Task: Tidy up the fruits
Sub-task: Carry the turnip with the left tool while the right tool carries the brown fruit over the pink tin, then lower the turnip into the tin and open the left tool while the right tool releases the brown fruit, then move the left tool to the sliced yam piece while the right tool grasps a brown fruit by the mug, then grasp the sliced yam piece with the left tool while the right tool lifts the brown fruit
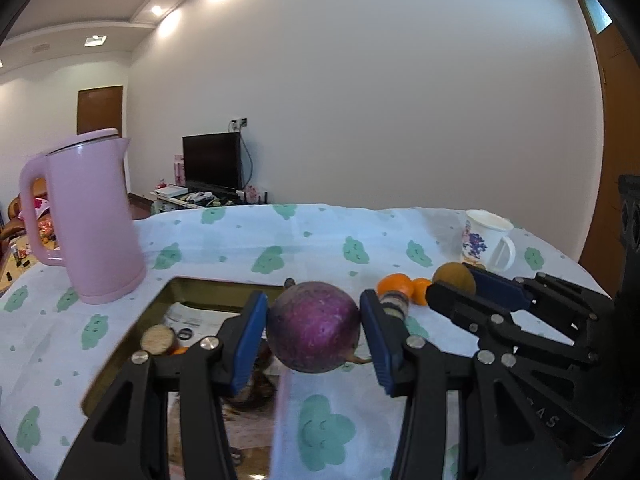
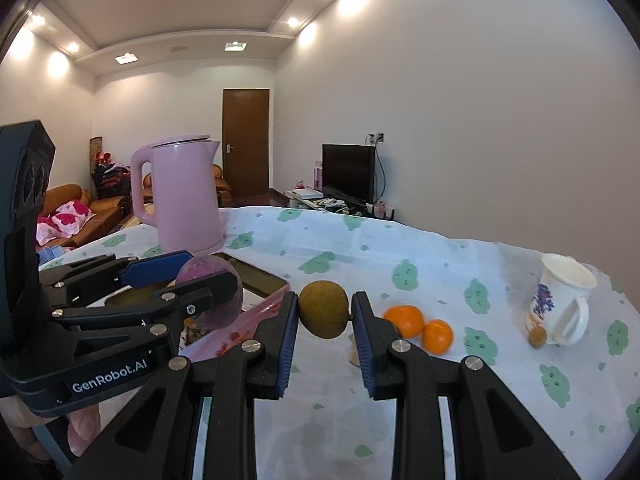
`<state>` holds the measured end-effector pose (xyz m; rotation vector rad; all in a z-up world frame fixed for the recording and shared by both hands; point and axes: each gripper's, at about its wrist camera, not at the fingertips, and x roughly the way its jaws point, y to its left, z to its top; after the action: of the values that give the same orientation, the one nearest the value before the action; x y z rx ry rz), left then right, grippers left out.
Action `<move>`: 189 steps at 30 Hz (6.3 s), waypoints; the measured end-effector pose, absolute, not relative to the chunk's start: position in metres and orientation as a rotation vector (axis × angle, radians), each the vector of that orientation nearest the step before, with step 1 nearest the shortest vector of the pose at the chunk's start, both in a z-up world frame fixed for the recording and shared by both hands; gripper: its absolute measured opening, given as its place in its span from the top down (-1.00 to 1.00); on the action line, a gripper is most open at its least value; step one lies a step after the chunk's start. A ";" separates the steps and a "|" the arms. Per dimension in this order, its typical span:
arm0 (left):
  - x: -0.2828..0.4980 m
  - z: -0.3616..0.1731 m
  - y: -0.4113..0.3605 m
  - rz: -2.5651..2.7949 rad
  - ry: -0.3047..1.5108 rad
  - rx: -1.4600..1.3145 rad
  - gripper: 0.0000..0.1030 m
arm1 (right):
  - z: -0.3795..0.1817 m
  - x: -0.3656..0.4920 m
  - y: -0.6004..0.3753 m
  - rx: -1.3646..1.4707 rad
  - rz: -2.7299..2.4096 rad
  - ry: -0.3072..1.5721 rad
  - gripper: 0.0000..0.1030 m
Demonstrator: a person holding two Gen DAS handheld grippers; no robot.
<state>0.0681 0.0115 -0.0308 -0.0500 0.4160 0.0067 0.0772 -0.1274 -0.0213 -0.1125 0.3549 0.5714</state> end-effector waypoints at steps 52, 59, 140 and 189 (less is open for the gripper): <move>0.046 -0.047 0.127 0.221 0.485 -0.127 0.04 | -0.031 0.070 -0.014 -0.181 0.759 0.408 0.43; 0.045 -0.048 0.127 0.224 0.492 -0.109 0.04 | -0.034 0.070 -0.010 -0.186 0.765 0.417 0.43; 0.235 -0.085 -0.042 -0.037 0.761 -0.119 -0.71 | -0.096 0.296 -0.253 0.130 -0.153 0.903 0.09; 0.220 -0.098 -0.058 -0.254 0.850 -0.041 0.19 | -0.067 0.191 -0.217 0.084 0.216 0.693 0.51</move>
<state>0.2202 -0.0577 -0.0976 -0.0408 0.8495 -0.2539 0.1912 -0.2171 -0.0673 0.0839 0.6931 0.2156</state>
